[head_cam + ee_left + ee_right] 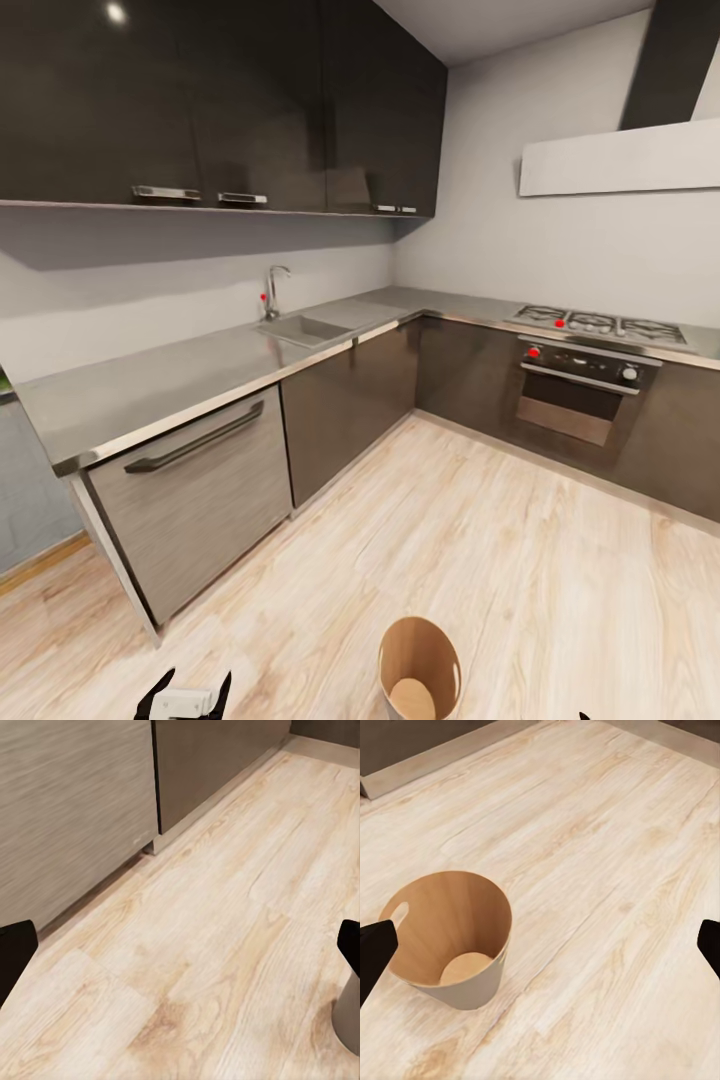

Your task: Put the three can of soda from the living room inside the tash can in the kitchen.

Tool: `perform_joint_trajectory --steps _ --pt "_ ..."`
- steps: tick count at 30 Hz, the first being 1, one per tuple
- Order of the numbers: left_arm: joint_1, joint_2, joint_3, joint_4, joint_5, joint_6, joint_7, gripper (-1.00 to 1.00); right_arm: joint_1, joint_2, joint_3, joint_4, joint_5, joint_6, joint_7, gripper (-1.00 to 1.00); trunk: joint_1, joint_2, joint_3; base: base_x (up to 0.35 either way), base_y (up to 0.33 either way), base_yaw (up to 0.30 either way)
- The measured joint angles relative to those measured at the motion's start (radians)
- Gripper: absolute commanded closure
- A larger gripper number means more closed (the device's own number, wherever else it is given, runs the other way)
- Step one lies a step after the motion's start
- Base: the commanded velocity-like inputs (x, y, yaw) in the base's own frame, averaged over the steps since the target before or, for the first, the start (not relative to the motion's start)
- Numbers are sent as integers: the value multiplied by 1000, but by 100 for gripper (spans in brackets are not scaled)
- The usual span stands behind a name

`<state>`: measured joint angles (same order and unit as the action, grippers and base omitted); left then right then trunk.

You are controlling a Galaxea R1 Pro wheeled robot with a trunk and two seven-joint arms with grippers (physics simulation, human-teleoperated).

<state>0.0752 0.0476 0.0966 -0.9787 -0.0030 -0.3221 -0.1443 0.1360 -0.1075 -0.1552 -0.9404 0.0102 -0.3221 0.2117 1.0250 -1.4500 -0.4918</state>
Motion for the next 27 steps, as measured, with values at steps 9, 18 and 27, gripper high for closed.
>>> perform_joint_trajectory --steps 9,18,27 --pt "0 0 0 0 0 0 0 -100 0 2 0 1 0 0 0 -100 0 0 0 44 0 0" --pt "0 0 -1 0 0 0 0 -100 0 3 0 2 0 0 1 -100 0 0 0 3 0 0" --pt "0 0 -1 1 -2 0 0 -100 -10 3 10 -67 0 18 8 -100 0 0 0 0 0 0"
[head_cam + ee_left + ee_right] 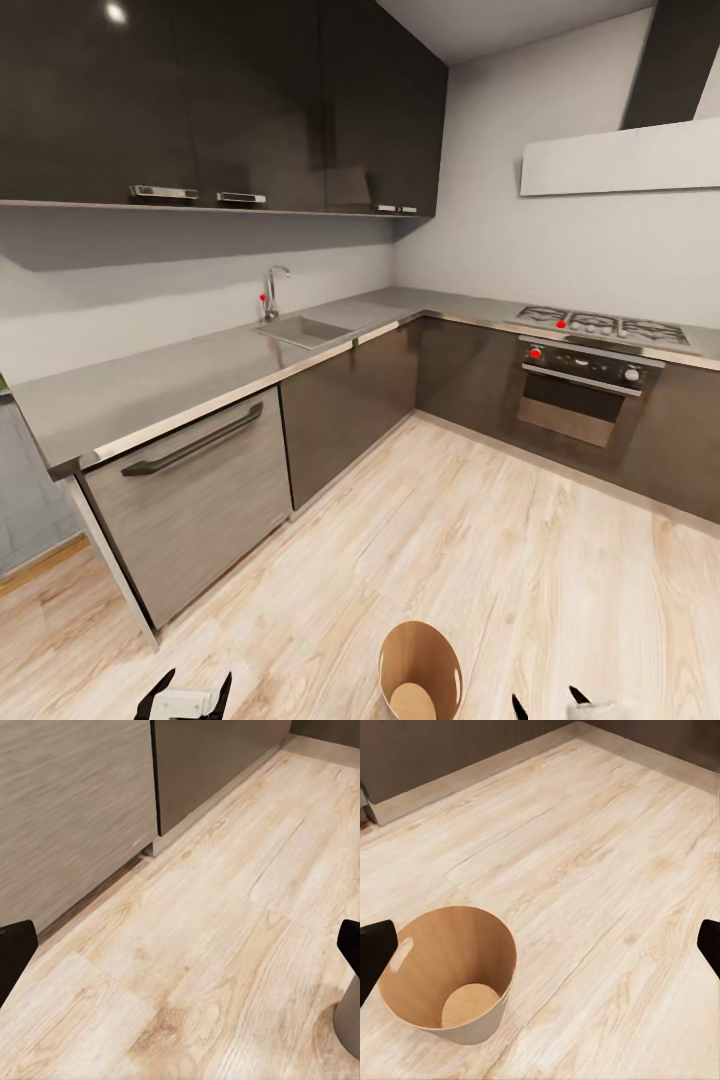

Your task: Put the three can of soda from the living room inside the tash can in the kitchen.

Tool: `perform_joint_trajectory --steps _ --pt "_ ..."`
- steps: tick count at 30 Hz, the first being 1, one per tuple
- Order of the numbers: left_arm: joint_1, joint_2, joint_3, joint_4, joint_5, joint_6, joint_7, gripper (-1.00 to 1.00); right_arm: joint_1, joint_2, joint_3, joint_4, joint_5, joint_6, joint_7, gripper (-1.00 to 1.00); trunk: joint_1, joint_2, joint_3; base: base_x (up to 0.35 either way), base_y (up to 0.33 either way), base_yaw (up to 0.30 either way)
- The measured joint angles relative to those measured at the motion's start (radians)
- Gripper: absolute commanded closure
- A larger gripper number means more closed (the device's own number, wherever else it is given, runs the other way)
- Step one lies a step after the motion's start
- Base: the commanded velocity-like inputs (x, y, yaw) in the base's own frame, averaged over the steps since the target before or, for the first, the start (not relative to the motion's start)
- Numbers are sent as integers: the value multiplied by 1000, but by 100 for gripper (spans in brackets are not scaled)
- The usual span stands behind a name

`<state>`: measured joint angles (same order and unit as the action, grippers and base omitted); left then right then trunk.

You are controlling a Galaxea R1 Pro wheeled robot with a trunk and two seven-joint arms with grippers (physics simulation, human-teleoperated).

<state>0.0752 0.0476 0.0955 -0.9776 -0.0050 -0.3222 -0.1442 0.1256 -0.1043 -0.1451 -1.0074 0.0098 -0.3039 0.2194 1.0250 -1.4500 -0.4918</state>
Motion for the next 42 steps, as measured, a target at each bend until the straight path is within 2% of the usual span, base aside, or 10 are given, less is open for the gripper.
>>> perform_joint_trajectory --steps 3,4,5,9,11,12,13,17,22,42 --pt "0 0 1 8 0 0 0 -100 -34 0 1 -103 -1 147 1 -100 0 0 0 0 0 0" --pt "0 0 2 18 1 0 0 -100 -101 -1 23 -182 0 463 4 -100 0 0 0 0 0 0" --pt "0 0 2 20 2 0 0 -100 -203 -1 34 -198 -1 586 4 -100 0 0 0 0 0 0" --pt "0 0 3 24 3 0 -1 -100 -344 -3 102 -189 -1 856 -5 -100 0 0 0 0 0 0" --pt "0 0 3 25 3 0 -1 -100 -441 -5 130 -138 -1 947 -10 -100 0 0 0 0 0 0" --pt "0 0 1 26 3 0 -1 -100 -582 -9 159 50 2 1051 -34 -100 0 0 0 0 0 0" --pt "0 0 0 26 3 0 -1 -100 -754 -11 168 202 1 1077 -58 -100 0 0 0 0 0 0" --pt "0 0 -2 26 4 0 -1 -100 -956 -12 176 514 2 1094 -91 -100 0 0 0 0 0 0" --pt "0 1 -2 26 5 0 -5 -100 -1098 -13 183 737 4 1070 -109 -100 0 0 0 18 43 0" --pt "-1 2 7 55 2 0 -7 -100 -1131 -45 185 870 4 852 -110 -100 0 0 0 54 163 0"
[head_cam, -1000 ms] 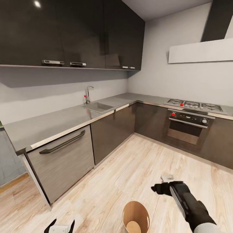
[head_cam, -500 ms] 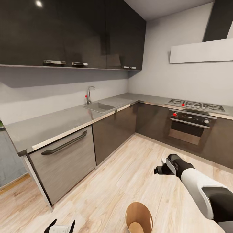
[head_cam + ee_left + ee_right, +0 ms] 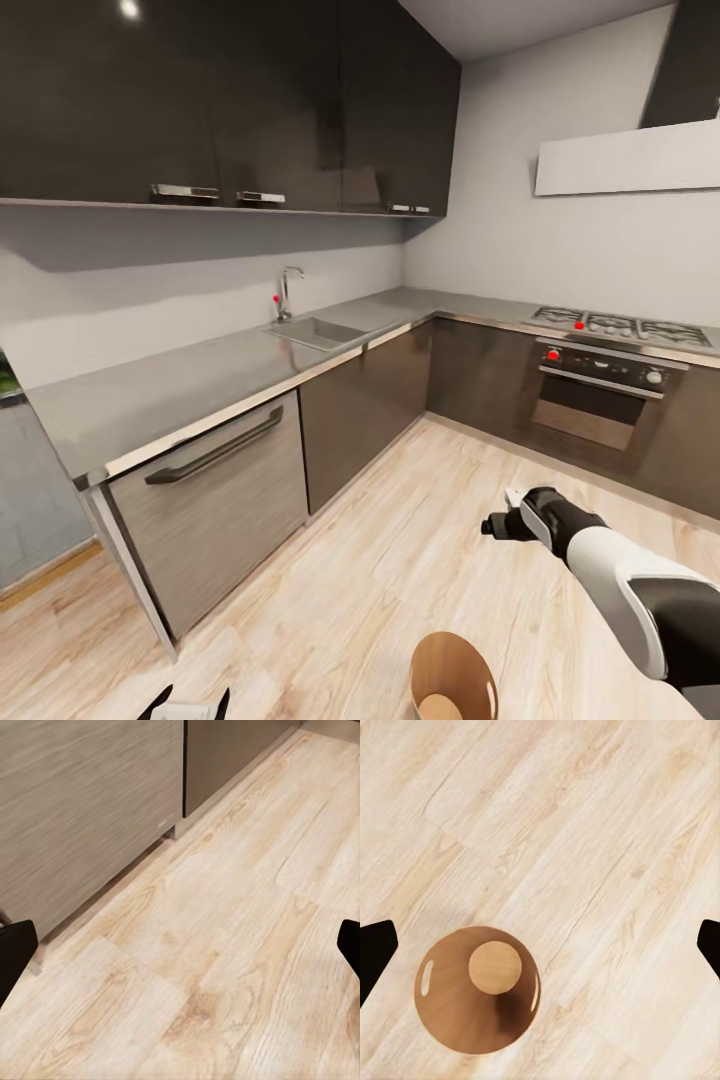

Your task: Put the three can of soda from the living room inside the tash can in the kitchen.

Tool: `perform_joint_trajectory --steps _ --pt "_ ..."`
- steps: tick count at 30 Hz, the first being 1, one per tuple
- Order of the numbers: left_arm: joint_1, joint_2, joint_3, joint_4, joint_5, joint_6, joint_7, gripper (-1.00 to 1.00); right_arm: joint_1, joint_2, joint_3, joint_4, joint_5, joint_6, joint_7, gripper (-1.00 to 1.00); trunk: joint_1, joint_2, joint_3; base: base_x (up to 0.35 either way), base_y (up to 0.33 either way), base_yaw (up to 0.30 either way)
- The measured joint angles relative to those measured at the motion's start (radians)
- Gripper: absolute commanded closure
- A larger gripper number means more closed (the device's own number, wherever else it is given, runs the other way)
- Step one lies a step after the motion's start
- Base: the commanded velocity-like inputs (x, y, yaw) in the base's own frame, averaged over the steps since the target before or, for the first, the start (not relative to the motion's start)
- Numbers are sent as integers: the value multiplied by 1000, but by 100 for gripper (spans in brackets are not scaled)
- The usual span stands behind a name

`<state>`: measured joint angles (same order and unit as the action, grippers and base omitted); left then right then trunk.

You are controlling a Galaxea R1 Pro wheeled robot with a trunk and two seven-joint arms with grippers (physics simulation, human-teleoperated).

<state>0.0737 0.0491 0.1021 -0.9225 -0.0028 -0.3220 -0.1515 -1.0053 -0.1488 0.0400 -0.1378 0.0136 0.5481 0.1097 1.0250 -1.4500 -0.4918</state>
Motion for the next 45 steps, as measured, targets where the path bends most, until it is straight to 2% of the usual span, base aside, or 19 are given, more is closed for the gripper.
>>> perform_joint_trajectory --steps 5,8,12,16,45 --pt "0 0 0 1 2 0 0 -100 16 -2 0 -1 0 -23 3 -100 0 0 0 2 9 0" --pt "0 0 2 1 1 2 0 -100 23 -15 0 -6 1 -27 8 -100 0 0 0 1 3 0" --pt "0 0 2 2 0 5 -2 -100 27 -34 0 -9 -1 -25 13 -100 15 -28 -12 0 1 0" --pt "-1 0 2 2 0 7 -2 -100 28 -39 1 -9 0 -24 13 -100 31 -56 -25 0 0 0" --pt "-2 0 3 20 0 9 -2 -100 28 -40 0 -1 -1 -18 13 -100 142 -259 -116 0 0 0"
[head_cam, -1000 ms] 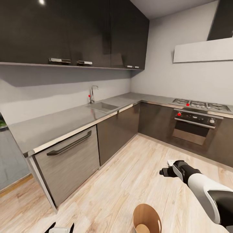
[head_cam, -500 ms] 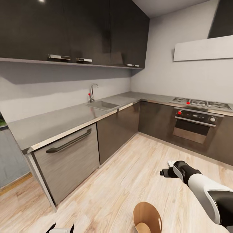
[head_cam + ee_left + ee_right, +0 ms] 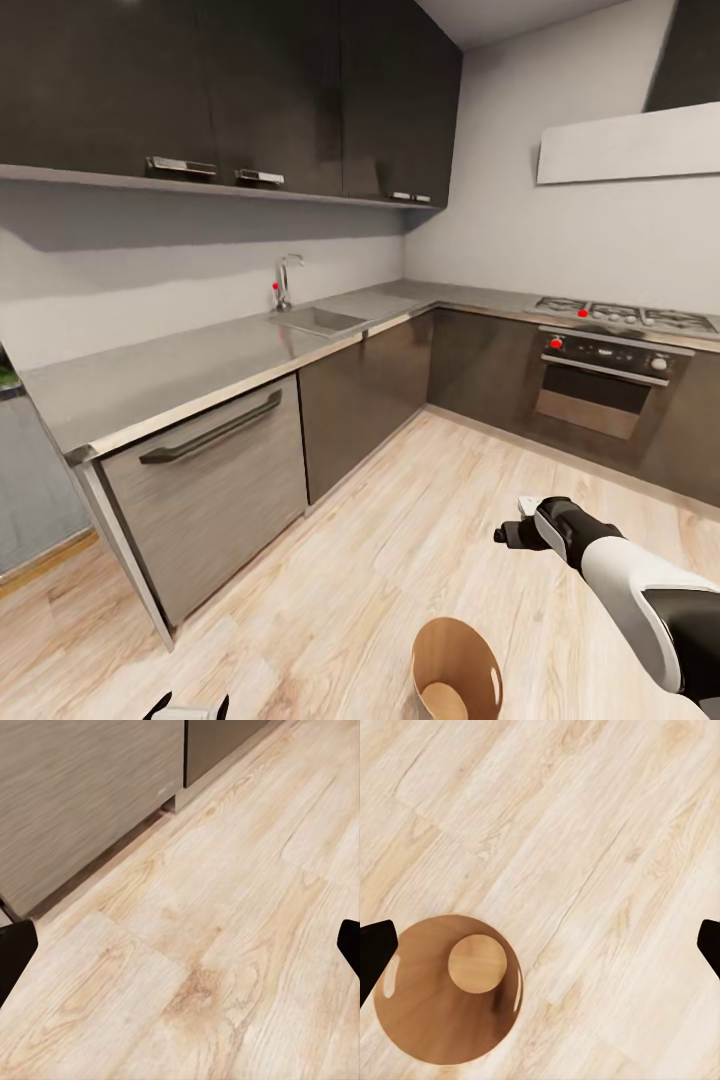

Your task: Put the three can of soda from the living room inside the tash can in the kitchen.

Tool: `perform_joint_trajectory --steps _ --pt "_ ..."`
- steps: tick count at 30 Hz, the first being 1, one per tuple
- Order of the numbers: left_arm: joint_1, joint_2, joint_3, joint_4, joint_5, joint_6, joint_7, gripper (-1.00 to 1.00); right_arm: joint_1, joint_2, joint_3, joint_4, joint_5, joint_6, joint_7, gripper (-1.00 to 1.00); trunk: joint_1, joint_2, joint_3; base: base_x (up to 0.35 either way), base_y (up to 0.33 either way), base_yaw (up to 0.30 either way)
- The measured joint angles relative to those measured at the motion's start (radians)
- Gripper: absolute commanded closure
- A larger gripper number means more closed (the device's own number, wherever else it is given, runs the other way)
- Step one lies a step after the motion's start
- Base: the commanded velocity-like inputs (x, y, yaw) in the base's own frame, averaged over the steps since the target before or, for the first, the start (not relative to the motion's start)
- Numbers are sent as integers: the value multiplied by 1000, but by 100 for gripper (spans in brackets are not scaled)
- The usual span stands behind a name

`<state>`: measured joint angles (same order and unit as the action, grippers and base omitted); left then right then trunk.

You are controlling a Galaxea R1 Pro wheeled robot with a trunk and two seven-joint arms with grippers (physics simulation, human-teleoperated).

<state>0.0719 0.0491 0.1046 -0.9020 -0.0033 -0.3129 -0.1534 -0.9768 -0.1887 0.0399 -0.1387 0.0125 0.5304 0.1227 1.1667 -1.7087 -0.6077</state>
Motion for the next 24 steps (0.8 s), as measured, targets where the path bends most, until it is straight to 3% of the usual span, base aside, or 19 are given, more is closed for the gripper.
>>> perform_joint_trajectory --steps 3,16,24 --pt "0 0 1 0 0 0 0 -100 0 0 1 1 0 1 0 -100 11 -21 -9 0 0 0" --pt "0 0 1 -1 4 -4 0 -100 1 3 1 2 0 1 0 -100 12 -21 -9 0 0 0" --pt "0 0 0 0 0 -2 -1 -100 9 1 0 4 -2 -1 1 -100 42 -77 -34 0 0 0"
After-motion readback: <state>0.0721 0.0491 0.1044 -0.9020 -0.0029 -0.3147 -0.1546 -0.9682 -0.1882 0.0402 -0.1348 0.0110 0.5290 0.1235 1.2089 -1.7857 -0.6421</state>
